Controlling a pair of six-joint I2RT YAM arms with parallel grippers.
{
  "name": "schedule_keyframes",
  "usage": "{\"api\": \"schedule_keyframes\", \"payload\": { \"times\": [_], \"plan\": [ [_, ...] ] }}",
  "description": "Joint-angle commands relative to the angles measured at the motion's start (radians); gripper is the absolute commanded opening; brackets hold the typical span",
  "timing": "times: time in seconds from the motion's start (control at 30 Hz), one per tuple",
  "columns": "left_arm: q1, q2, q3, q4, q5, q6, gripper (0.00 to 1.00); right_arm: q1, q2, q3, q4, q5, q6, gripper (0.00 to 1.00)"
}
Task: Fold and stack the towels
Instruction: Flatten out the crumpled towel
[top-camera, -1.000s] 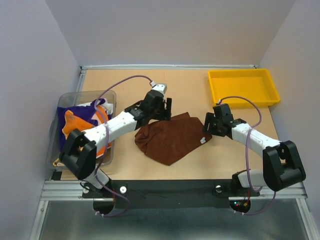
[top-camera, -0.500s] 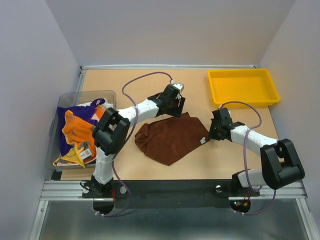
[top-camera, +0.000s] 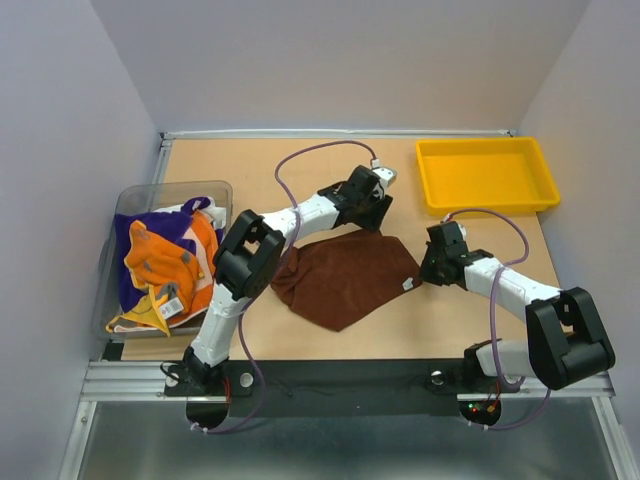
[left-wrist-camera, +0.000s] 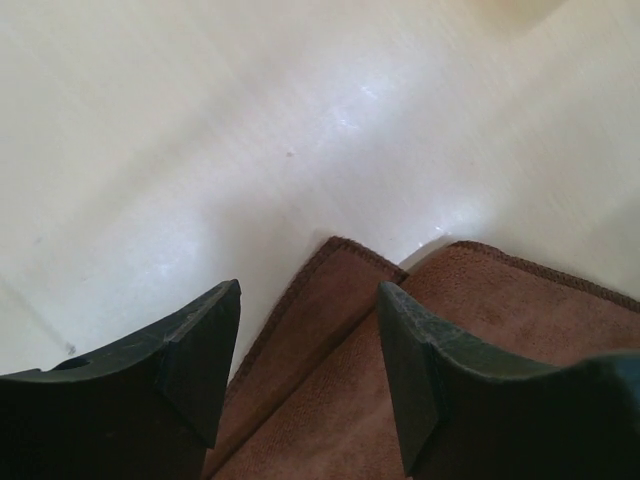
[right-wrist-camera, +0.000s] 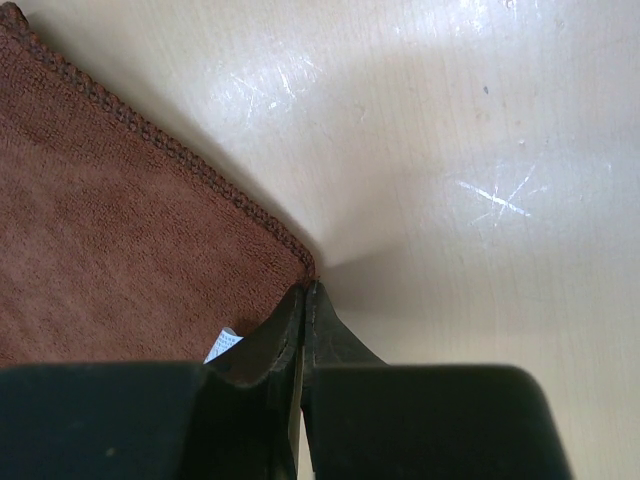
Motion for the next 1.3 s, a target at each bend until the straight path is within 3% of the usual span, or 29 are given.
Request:
{"api": "schedule_keyframes", "payload": {
  "times": [0.0, 0.23, 0.4, 0.9, 0.93, 0.97, 1.03, 1.17, 1.27],
  "plan": [
    [-0.017, 0.026, 0.062, 0.010, 0.063, 0.100, 0.62, 0.008, -0.004, -0.015, -0.044, 0.004, 0.003, 0.01],
    [-0.021, 0.070, 0.089, 0.019, 0.047, 0.172, 0.59, 0.008, -0.008, -0.017, -0.043, -0.014, -0.004, 0.01],
    [-0.026, 0.096, 0.086, 0.034, -0.044, 0.158, 0.58, 0.008, -0.014, -0.019, -0.044, -0.019, -0.009, 0.01],
    [-0.082, 0.113, 0.010, 0.073, -0.097, 0.103, 0.58, 0.008, -0.037, -0.023, -0.044, -0.029, -0.011, 0.01],
    [-0.087, 0.116, -0.003, 0.073, -0.114, 0.067, 0.55, 0.008, -0.037, -0.023, -0.043, -0.031, -0.011, 0.01],
    [-0.087, 0.119, -0.009, 0.073, -0.124, 0.056, 0.42, 0.008, -0.039, -0.023, -0.044, -0.032, -0.011, 0.01],
    [-0.086, 0.127, -0.020, 0.073, -0.147, 0.046, 0.31, 0.008, -0.042, -0.023, -0.044, -0.032, -0.011, 0.01],
    [-0.072, 0.116, -0.015, 0.065, -0.186, 0.046, 0.00, 0.008, -0.047, -0.014, -0.044, -0.014, -0.012, 0.01],
    [-0.032, 0.066, -0.004, 0.062, -0.203, 0.050, 0.00, 0.008, -0.039, 0.027, -0.044, 0.024, -0.026, 0.01]
  ]
}}
